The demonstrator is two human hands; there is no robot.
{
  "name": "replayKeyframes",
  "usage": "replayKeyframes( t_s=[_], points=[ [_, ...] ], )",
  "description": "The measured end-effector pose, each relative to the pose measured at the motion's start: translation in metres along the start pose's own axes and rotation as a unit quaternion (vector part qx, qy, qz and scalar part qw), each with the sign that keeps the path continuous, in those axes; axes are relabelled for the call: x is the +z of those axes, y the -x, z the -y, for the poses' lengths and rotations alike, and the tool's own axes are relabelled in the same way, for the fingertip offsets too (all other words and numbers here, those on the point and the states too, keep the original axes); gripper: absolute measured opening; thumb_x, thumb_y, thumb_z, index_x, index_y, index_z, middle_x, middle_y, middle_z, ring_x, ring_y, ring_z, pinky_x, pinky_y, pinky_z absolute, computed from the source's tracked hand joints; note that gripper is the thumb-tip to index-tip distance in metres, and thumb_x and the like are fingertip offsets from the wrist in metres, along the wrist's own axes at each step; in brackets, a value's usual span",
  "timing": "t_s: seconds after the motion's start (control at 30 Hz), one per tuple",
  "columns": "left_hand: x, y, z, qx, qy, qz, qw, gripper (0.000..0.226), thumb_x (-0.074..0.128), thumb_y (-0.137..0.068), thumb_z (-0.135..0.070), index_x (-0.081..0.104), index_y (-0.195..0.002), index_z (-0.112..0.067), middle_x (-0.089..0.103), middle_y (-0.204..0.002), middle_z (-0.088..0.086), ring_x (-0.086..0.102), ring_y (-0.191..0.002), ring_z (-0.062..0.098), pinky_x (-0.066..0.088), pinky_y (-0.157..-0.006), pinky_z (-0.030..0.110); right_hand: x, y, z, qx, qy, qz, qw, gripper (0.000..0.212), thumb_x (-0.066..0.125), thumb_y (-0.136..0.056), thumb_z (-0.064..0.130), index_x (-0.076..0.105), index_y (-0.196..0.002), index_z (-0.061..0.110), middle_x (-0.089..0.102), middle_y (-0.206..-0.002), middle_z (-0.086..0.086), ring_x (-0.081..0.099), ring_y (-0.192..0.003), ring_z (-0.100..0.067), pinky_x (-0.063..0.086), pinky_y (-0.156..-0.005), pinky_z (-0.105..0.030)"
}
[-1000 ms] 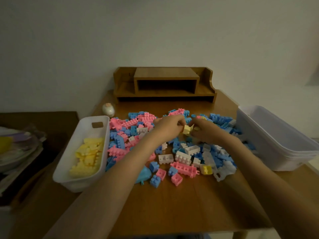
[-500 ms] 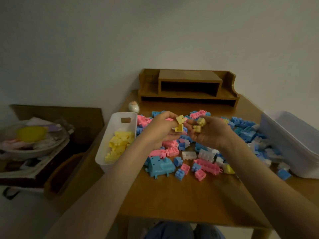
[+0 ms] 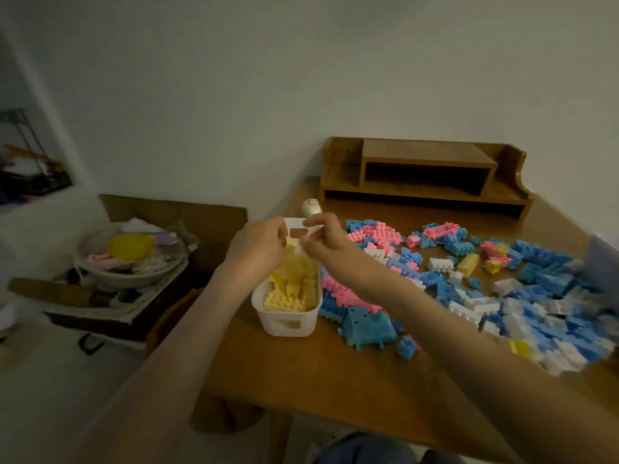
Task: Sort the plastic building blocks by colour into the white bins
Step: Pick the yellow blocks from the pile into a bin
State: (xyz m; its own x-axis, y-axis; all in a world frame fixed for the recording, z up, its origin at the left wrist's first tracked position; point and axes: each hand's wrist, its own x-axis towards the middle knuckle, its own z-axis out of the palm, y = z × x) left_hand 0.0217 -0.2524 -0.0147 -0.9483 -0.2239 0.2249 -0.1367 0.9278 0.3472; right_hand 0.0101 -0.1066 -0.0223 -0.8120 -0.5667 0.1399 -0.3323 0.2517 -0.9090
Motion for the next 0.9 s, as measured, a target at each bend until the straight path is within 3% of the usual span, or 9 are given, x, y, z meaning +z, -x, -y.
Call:
replayKeyframes(
  t_s=[0.07, 0.13, 0.23, 0.4, 0.47, 0.53, 0.63, 0.73, 0.9],
  points=[
    [0.005, 0.001, 0.007, 0.005, -0.013, 0.035, 0.999, 0.012, 0.047, -0.096, -0.020, 0.057, -0.102, -0.023, 0.062, -0.106, 0.003, 0.057, -0.091, 0.019, 0.044, -0.075, 0.030, 0.020, -0.008, -0.009, -0.066, 0.111, 0.015, 0.992, 0.037, 0.045, -0.097, 0.021, 0.028, -0.131, 0.022, 0.053, -0.117, -0.008, 0.055, -0.105, -0.022, 0.044, -0.094, -0.041],
    [0.010, 0.004, 0.010, 0.012, 0.004, 0.050, 0.999, 0.024, 0.048, -0.097, -0.019, 0.055, -0.119, -0.022, 0.060, -0.117, 0.001, 0.057, -0.105, 0.020, 0.047, -0.088, 0.034, 0.027, -0.015, -0.025, -0.086, 0.231, 0.026, 0.969, 0.047, 0.045, -0.096, 0.022, 0.020, -0.136, 0.026, 0.055, -0.124, -0.001, 0.052, -0.114, -0.017, 0.022, -0.104, -0.039],
    [0.010, 0.007, 0.012, 0.052, 0.083, 0.087, 0.991, 0.030, 0.043, -0.099, -0.013, 0.050, -0.126, -0.023, 0.057, -0.124, -0.001, 0.056, -0.107, 0.015, 0.047, -0.084, 0.027, 0.019, -0.018, -0.032, -0.033, 0.286, 0.082, 0.954, 0.065, 0.047, -0.094, 0.023, 0.004, -0.142, 0.030, 0.052, -0.133, -0.002, 0.046, -0.123, -0.020, 0.004, -0.111, -0.043],
    [0.011, 0.000, 0.007, 0.074, -0.064, 0.185, 0.978, 0.045, 0.038, -0.099, -0.009, 0.039, -0.139, -0.028, 0.054, -0.126, 0.004, 0.055, -0.106, 0.019, 0.047, -0.086, 0.030, 0.008, -0.015, -0.024, -0.002, 0.399, 0.129, 0.908, 0.044, 0.038, -0.097, 0.029, 0.031, -0.140, 0.027, 0.032, -0.149, 0.002, 0.013, -0.143, -0.020, -0.005, -0.113, -0.051],
    [0.014, -0.002, 0.002, 0.059, -0.142, 0.191, 0.969, 0.047, 0.035, -0.099, -0.009, 0.036, -0.141, -0.029, 0.052, -0.129, 0.004, 0.050, -0.117, 0.023, 0.036, -0.101, 0.038, 0.008, -0.014, -0.023, -0.002, 0.458, 0.125, 0.880, 0.041, 0.033, -0.098, 0.033, 0.038, -0.138, 0.028, 0.027, -0.151, 0.002, 0.003, -0.144, -0.021, -0.007, -0.113, -0.051],
    [0.019, -0.002, -0.001, 0.048, -0.193, 0.191, 0.961, 0.046, 0.035, -0.097, -0.008, 0.039, -0.138, -0.028, 0.047, -0.135, 0.003, 0.040, -0.129, 0.021, 0.012, -0.114, 0.048, 0.007, -0.011, -0.022, -0.025, 0.478, 0.092, 0.873, 0.040, 0.035, -0.097, 0.032, 0.040, -0.136, 0.027, 0.032, -0.145, 0.000, 0.010, -0.140, -0.022, -0.002, -0.113, -0.048],
    [0.027, -0.004, 0.002, 0.047, -0.199, 0.168, 0.964, 0.053, 0.040, -0.097, -0.013, 0.023, -0.145, -0.028, 0.005, -0.158, 0.004, 0.007, -0.145, 0.021, -0.006, -0.113, 0.054, 0.002, -0.005, -0.022, -0.078, 0.433, 0.058, 0.896, 0.027, 0.043, -0.093, 0.026, 0.047, -0.119, 0.027, 0.051, -0.110, 0.003, 0.034, -0.114, -0.015, 0.009, -0.111, -0.044],
    [0.029, -0.007, 0.006, 0.001, -0.166, 0.154, 0.974, 0.057, 0.040, -0.099, -0.031, 0.015, -0.149, -0.025, -0.001, -0.158, 0.006, 0.005, -0.145, 0.028, 0.003, -0.115, 0.053, -0.002, -0.001, -0.022, -0.079, 0.420, 0.109, 0.897, 0.013, 0.042, -0.095, 0.028, 0.052, -0.102, 0.029, 0.056, -0.097, 0.004, 0.042, -0.104, -0.012, 0.006, -0.111, -0.045],
    [0.028, -0.003, 0.005, -0.032, -0.134, 0.160, 0.977, 0.046, 0.038, -0.100, -0.038, 0.030, -0.142, -0.022, 0.025, -0.148, 0.007, 0.035, -0.130, 0.029, 0.033, -0.106, 0.046, -0.002, 0.002, -0.020, -0.043, 0.495, 0.175, 0.850, 0.039, 0.029, -0.100, 0.037, 0.048, -0.133, 0.029, 0.044, -0.139, 0.005, 0.021, -0.135, -0.016, -0.005, -0.111, -0.050]
  ],
)
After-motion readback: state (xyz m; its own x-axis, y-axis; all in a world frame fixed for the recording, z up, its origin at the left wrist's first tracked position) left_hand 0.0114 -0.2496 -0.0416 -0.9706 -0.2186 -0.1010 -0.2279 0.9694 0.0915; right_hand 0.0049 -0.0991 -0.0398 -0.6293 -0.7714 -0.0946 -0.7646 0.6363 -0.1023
